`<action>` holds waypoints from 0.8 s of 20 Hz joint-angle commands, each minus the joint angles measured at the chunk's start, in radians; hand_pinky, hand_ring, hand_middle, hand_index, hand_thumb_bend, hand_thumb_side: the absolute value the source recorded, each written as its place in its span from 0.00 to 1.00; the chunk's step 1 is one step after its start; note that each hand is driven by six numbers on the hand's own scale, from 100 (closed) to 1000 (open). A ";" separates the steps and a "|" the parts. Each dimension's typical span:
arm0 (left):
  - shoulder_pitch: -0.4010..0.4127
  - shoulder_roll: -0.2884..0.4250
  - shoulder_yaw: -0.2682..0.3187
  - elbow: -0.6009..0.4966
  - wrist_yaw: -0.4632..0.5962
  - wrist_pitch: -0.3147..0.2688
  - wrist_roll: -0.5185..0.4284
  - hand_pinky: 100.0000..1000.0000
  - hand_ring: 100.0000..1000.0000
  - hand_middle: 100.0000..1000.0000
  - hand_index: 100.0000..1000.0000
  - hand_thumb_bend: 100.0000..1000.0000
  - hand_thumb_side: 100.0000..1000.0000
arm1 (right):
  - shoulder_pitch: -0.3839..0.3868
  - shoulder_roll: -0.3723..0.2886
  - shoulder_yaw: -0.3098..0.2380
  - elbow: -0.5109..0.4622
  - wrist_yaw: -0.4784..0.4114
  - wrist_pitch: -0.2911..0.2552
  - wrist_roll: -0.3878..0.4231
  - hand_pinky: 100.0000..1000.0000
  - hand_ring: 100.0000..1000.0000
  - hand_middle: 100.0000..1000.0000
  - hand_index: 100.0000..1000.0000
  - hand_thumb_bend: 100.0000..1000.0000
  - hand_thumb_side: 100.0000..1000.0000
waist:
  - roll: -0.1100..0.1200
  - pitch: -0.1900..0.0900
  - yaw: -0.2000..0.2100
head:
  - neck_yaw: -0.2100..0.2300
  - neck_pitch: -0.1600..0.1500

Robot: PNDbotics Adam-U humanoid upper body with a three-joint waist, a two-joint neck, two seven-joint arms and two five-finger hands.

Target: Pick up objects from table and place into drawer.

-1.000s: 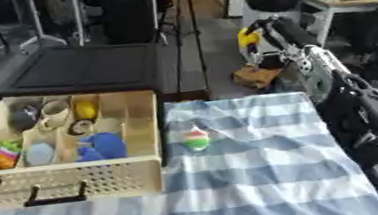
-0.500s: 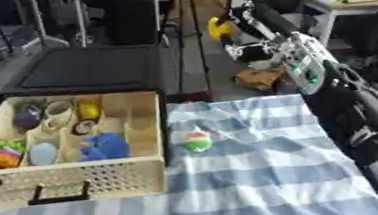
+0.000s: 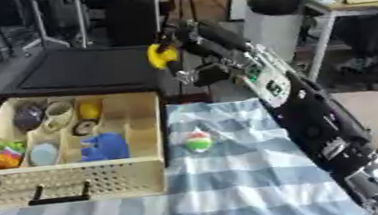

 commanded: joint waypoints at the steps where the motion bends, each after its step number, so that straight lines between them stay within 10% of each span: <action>1: -0.007 0.018 0.010 -0.019 0.003 0.000 -0.001 0.11 0.00 0.00 0.56 0.17 1.00 | -0.037 0.026 0.024 -0.036 -0.043 -0.021 0.044 0.00 0.00 0.00 0.08 0.00 0.02 | 0.012 -0.012 0.000 | -0.005 0.008; 13: -0.008 0.012 0.008 -0.019 0.006 -0.002 -0.004 0.11 0.00 0.00 0.56 0.17 1.00 | -0.060 0.115 0.030 0.004 -0.007 -0.067 0.113 0.00 0.17 0.18 0.27 0.00 0.13 | 0.018 -0.012 0.007 | -0.013 0.008; 16: -0.008 0.010 0.007 -0.019 0.006 -0.003 -0.004 0.11 0.00 0.00 0.56 0.17 1.00 | -0.063 0.124 0.019 0.007 0.039 -0.073 0.086 0.22 0.35 0.39 0.50 0.00 0.05 | 0.019 -0.010 0.009 | -0.015 0.007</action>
